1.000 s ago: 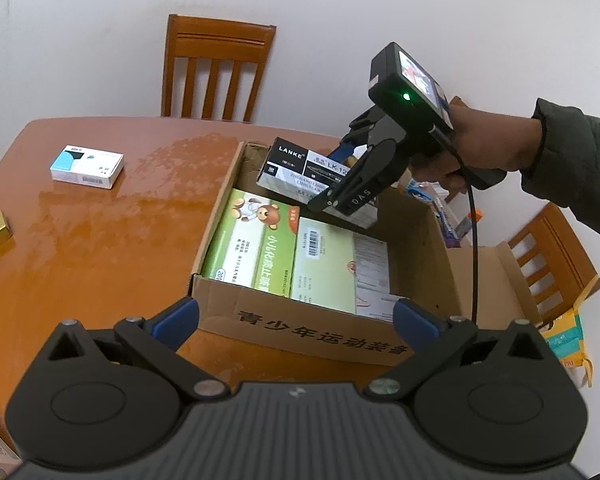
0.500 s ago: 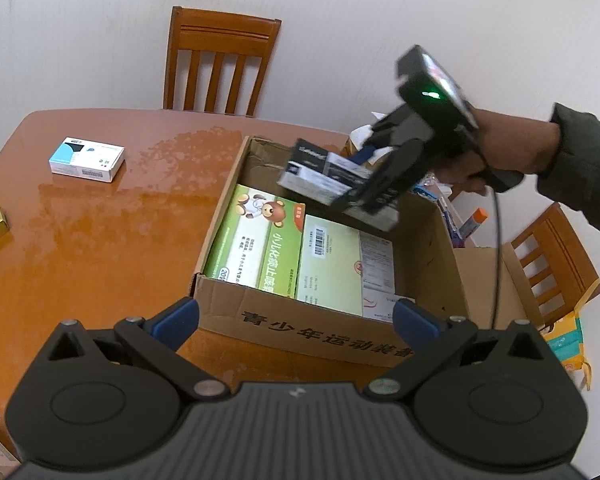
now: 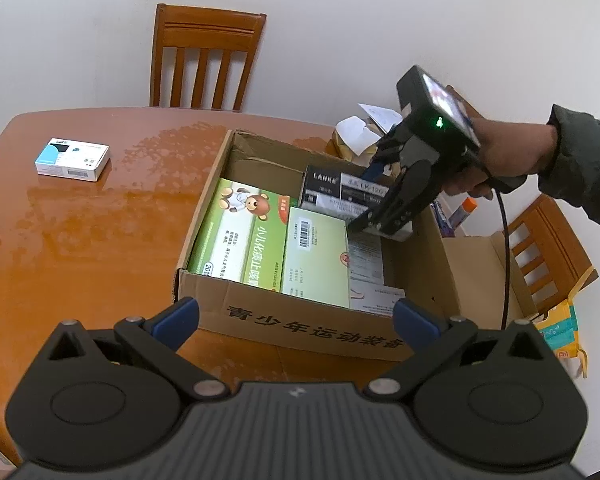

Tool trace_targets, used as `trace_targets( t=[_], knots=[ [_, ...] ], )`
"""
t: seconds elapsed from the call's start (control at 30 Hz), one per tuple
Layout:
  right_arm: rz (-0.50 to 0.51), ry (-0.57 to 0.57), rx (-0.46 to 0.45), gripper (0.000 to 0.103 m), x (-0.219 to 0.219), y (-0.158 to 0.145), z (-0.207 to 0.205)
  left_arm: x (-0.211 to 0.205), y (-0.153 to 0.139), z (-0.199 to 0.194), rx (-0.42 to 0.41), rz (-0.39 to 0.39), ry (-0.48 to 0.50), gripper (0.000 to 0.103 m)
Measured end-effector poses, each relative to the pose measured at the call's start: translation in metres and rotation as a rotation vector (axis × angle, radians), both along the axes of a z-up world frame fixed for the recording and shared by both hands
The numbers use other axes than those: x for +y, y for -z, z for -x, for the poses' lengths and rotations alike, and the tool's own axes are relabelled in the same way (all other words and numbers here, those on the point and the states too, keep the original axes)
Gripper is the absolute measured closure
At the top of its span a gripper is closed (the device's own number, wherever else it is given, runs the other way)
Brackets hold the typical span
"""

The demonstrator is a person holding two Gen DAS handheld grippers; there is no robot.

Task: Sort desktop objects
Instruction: 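Lower the LANKE box into the cardboard box and open the right gripper, then move the right gripper to the white-and-teal medicine box on the table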

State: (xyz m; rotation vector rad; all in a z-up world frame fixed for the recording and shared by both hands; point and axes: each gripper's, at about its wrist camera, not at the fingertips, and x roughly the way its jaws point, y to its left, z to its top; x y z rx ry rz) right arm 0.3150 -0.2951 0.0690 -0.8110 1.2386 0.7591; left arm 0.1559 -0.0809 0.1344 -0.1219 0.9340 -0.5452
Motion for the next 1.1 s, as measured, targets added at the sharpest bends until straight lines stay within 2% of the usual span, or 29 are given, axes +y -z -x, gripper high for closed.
trace_targets(
  t=[0.2,0.6,0.8,0.9,1.0,1.1],
  knots=[
    [0.02,-0.006,-0.001,0.034,0.004,0.017,-0.005,0.001,0.0,0.001,-0.001,-0.003,-0.008,0.0],
    [-0.021,0.021,-0.004,0.025,-0.001,0.011,-0.003,0.001,-0.001,0.007,-0.001,-0.002,-0.003,0.0],
    [-0.123,0.121,-0.109,0.016,-0.011,-0.043,0.011,0.008,-0.001,0.009,-0.014,-0.015,-0.015,0.0],
    [-0.223,0.183,-0.19,0.007,-0.006,-0.08,0.025,0.015,-0.002,0.012,-0.023,-0.034,-0.025,0.0],
    [-0.36,0.222,-0.223,0.0,0.014,-0.108,0.035,0.028,-0.003,0.014,-0.025,-0.045,-0.051,0.0],
    [-0.407,0.218,-0.22,0.0,0.047,-0.12,0.038,0.042,-0.003,0.017,-0.027,-0.052,-0.091,0.0]
  ],
)
